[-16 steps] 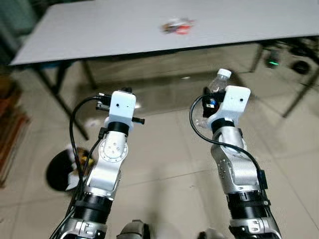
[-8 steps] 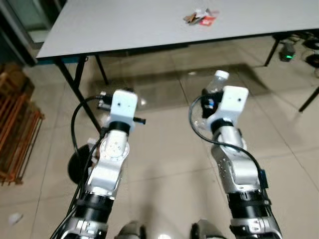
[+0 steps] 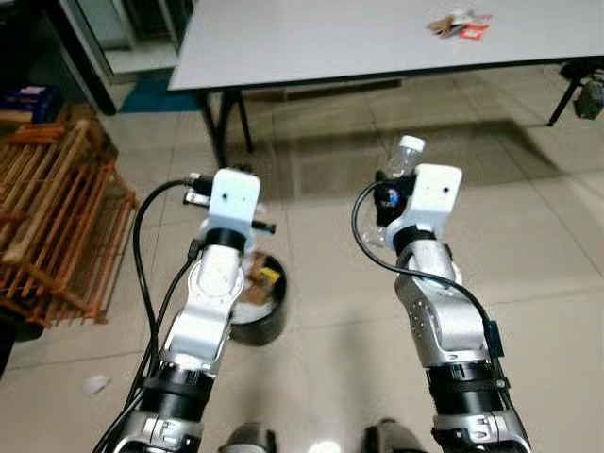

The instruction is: Picking trash to rubbish bin

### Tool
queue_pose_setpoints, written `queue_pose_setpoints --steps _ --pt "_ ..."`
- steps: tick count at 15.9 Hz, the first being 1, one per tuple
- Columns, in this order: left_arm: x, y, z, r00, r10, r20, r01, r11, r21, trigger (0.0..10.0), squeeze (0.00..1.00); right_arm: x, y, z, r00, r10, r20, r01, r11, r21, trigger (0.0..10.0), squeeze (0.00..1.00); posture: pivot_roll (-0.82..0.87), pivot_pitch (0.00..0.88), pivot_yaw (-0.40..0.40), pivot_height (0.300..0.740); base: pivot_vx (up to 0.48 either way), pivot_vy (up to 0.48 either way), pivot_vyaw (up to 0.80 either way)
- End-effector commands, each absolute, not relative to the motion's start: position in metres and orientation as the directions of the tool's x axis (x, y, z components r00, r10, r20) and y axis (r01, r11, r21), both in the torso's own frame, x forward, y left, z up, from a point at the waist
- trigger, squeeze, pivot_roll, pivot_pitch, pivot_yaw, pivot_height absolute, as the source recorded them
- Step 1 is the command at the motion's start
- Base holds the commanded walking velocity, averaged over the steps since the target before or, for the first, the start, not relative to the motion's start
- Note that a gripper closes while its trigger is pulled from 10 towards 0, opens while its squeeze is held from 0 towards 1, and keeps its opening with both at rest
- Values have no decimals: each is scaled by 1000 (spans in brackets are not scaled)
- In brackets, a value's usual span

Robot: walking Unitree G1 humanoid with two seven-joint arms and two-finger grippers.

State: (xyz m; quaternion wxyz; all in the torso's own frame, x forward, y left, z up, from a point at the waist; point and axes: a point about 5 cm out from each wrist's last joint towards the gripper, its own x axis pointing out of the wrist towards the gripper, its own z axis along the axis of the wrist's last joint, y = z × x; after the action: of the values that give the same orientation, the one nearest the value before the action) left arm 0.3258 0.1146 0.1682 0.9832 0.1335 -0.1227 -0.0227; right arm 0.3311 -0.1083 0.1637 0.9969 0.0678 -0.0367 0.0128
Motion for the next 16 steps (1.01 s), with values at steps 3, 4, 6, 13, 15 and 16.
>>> queue_pose_setpoints --steps 3,4,6,13,15,16 --pt "324 121 168 966 -84 245 11 959 284 10000 0 329 -98 166 995 50 82 -61 990 128 10000 0 2 111 84 720 0 159 0" --pt "323 119 167 965 -97 244 22 956 293 10000 0 329 -98 165 996 52 79 -61 990 127 10000 0 3 102 87 720 0 0 0" --pt "322 117 167 964 -119 240 44 954 296 10000 0 328 -97 165 996 53 78 -62 990 129 10000 0 3 97 90 720 0 0 0" --pt "323 117 165 967 -129 222 59 953 296 10000 0 327 -95 163 996 66 67 -74 987 141 10000 0 3 110 92 720 0 0 -60" --pt "323 117 164 968 -127 218 58 953 298 10000 0 327 -94 163 995 71 63 -79 988 134 10000 0 7 115 89 720 0 0 -725" --pt "322 117 163 969 -126 214 57 952 300 10000 0 327 -93 162 995 77 59 -84 988 128 10000 0 8 116 87 720 0 0 -781"
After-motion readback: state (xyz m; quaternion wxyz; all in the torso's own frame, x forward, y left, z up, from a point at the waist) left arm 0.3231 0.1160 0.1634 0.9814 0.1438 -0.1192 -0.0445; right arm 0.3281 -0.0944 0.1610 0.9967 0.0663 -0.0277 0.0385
